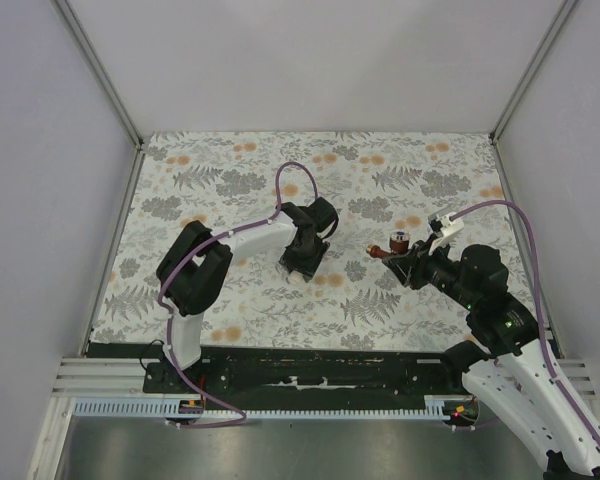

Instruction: Install the water faucets

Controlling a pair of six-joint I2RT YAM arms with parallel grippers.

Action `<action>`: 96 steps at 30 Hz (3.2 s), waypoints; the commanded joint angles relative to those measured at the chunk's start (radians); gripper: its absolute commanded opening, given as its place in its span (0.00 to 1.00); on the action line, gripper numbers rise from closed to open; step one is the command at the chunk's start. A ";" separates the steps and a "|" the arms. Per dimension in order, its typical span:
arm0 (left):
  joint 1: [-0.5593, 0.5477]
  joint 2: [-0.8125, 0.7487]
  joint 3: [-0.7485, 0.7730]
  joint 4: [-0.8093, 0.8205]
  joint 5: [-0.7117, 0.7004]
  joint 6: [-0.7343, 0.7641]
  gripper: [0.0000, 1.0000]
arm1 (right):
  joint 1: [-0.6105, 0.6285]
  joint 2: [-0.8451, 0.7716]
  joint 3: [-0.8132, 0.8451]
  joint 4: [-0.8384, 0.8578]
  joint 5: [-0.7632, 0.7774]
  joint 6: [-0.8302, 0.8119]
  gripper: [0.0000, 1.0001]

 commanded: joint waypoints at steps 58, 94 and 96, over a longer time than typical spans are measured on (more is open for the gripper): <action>0.475 -0.875 -0.566 1.329 1.002 -0.926 0.02 | 0.001 0.438 0.186 0.881 -0.683 -0.546 0.00; 0.473 -0.806 -0.388 1.243 1.140 -1.293 0.02 | 0.001 0.539 0.303 1.034 -0.806 -0.629 0.00; 0.472 -0.806 -0.382 1.239 1.146 -1.295 0.02 | 0.001 0.543 0.306 1.048 -0.818 -0.619 0.00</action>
